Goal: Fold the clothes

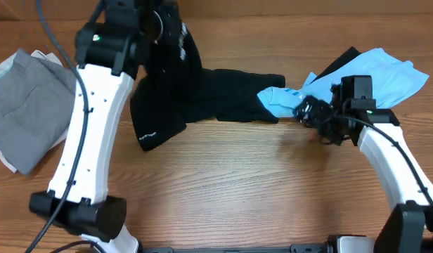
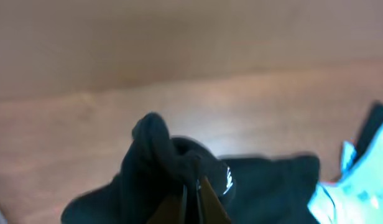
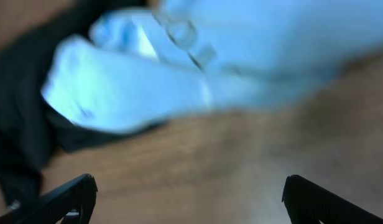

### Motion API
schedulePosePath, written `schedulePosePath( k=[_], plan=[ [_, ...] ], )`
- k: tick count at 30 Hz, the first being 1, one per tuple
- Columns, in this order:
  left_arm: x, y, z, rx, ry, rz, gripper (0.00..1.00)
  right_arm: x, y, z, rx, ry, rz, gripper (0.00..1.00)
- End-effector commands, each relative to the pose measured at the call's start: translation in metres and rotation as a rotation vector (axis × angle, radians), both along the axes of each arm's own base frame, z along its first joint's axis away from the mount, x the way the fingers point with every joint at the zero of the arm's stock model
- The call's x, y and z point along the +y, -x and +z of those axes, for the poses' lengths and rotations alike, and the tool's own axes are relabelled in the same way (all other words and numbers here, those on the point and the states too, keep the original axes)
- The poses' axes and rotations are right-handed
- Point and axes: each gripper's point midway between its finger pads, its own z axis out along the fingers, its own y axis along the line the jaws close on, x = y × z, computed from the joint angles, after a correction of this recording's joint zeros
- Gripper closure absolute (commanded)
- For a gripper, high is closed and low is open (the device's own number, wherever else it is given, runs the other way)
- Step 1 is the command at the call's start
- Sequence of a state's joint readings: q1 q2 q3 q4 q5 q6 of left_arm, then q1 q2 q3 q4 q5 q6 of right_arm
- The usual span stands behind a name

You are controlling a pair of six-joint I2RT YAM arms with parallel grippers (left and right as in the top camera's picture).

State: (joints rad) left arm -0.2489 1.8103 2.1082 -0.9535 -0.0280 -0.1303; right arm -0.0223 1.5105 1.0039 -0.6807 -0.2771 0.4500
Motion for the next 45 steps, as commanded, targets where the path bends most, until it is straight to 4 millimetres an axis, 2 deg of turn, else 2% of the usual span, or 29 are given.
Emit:
schedulePosePath(
  k=[1, 4, 6, 11, 13, 18, 19, 20, 21, 22, 24, 25, 28, 29, 30, 33, 35, 37, 39, 40, 42, 45],
  plan=[
    [-0.028, 0.004, -0.030, 0.111, 0.047, -0.109, 0.96, 0.013, -0.021, 0.007, -0.046, -0.127, -0.075, 0.00],
    [-0.028, 0.004, -0.045, 0.155, 0.029, -0.101, 0.96, 0.016, -0.028, -0.001, -0.025, -0.158, -0.124, 0.00],
    [-0.027, 0.005, -0.047, 0.162, 0.027, -0.099, 0.96, 0.020, -0.028, -0.008, -0.007, -0.163, -0.123, 0.00],
    [-0.027, 0.003, -0.045, 0.153, 0.025, -0.096, 0.96, 0.039, -0.021, -0.041, 0.115, -0.186, -0.149, 0.00],
    [-0.027, 0.003, -0.045, 0.153, 0.026, -0.096, 0.96, 0.038, -0.031, -0.050, 0.111, -0.187, -0.205, 0.00],
    [-0.027, 0.004, -0.046, 0.160, 0.024, -0.096, 0.96, 0.037, -0.067, -0.056, 0.004, -0.212, -0.253, 0.00],
    [-0.027, 0.005, -0.047, 0.162, 0.024, -0.096, 0.96, 0.033, -0.069, -0.061, 0.001, -0.196, -0.264, 0.00],
    [-0.027, 0.005, -0.047, 0.164, 0.023, -0.097, 0.96, 0.030, -0.068, -0.064, 0.006, -0.178, -0.275, 0.02],
    [-0.027, 0.006, -0.048, 0.167, 0.023, -0.097, 0.96, 0.025, -0.064, -0.068, 0.025, -0.149, -0.291, 0.12],
    [-0.027, 0.006, -0.048, 0.169, 0.022, -0.097, 0.96, 0.018, -0.058, -0.073, 0.050, -0.116, -0.314, 0.27],
    [-0.027, 0.007, -0.049, 0.174, 0.021, -0.097, 0.96, -0.001, -0.047, -0.079, 0.097, -0.063, -0.347, 0.78],
    [-0.026, 0.007, -0.049, 0.176, 0.020, -0.096, 0.96, -0.013, -0.042, -0.079, 0.115, -0.038, -0.363, 0.96],
    [-0.026, 0.008, -0.050, 0.179, 0.019, -0.096, 0.96, -0.065, -0.034, -0.070, 0.145, 0.012, -0.450, 0.96],
    [-0.026, 0.008, -0.050, 0.179, 0.019, -0.096, 0.96, -0.090, -0.032, -0.062, 0.148, 0.025, -0.496, 0.96],
    [-0.026, 0.008, -0.050, 0.178, 0.019, -0.096, 0.96, -0.132, -0.027, -0.044, 0.143, 0.040, -0.591, 0.96],
    [-0.026, 0.008, -0.050, 0.178, 0.019, -0.096, 0.96, -0.210, -0.016, -0.001, 0.096, 0.064, -0.753, 0.91],
    [-0.026, 0.008, -0.050, 0.178, 0.019, -0.095, 0.96, -0.254, -0.004, 0.026, 0.067, 0.082, -0.863, 0.89],
    [-0.026, 0.007, -0.050, 0.178, 0.019, -0.095, 0.96, -0.288, 0.007, 0.049, 0.041, 0.095, -0.947, 0.84],
    [-0.026, 0.007, -0.049, 0.176, 0.019, -0.096, 0.96, -0.310, 0.018, 0.065, 0.026, 0.111, -1.006, 0.76],
    [-0.026, 0.007, -0.049, 0.174, 0.020, -0.095, 0.96, -0.323, 0.028, 0.074, 0.023, 0.121, -1.044, 0.65],
    [-0.026, 0.007, -0.049, 0.173, 0.020, -0.095, 0.96, -0.326, 0.034, 0.076, 0.037, 0.120, -1.050, 0.56],
    [-0.026, 0.007, -0.049, 0.174, 0.020, -0.095, 0.96, -0.318, 0.034, 0.073, 0.060, 0.135, -0.991, 0.52]
  ],
)
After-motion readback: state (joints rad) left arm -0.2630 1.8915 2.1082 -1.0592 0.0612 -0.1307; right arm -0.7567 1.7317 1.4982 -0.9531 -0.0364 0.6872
